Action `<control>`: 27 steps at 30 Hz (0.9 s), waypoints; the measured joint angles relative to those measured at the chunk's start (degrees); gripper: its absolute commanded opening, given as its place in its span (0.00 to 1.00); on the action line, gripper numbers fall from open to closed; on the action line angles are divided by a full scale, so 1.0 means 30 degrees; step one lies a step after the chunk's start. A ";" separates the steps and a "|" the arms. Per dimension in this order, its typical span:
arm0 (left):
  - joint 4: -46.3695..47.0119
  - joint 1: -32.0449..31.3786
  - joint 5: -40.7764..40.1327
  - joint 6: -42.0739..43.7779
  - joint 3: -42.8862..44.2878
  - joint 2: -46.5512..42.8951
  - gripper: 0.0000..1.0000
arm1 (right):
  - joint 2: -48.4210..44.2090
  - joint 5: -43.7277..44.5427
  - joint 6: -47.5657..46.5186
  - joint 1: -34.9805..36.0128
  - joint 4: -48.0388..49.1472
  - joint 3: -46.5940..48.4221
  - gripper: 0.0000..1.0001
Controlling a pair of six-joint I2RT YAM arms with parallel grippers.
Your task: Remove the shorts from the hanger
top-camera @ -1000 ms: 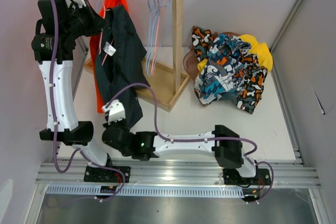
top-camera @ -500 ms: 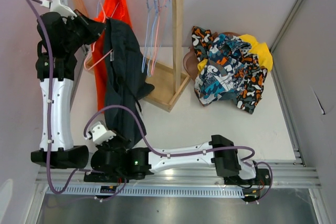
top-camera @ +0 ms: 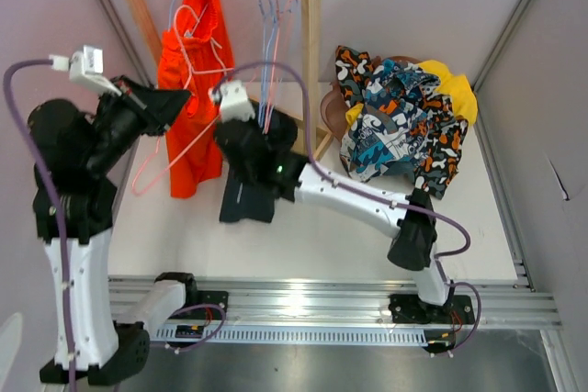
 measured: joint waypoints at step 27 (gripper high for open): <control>-0.0831 -0.0393 -0.4095 0.3060 0.0736 0.0933 0.00 | -1.0382 0.1916 -0.1705 0.0568 0.0313 -0.4524 0.00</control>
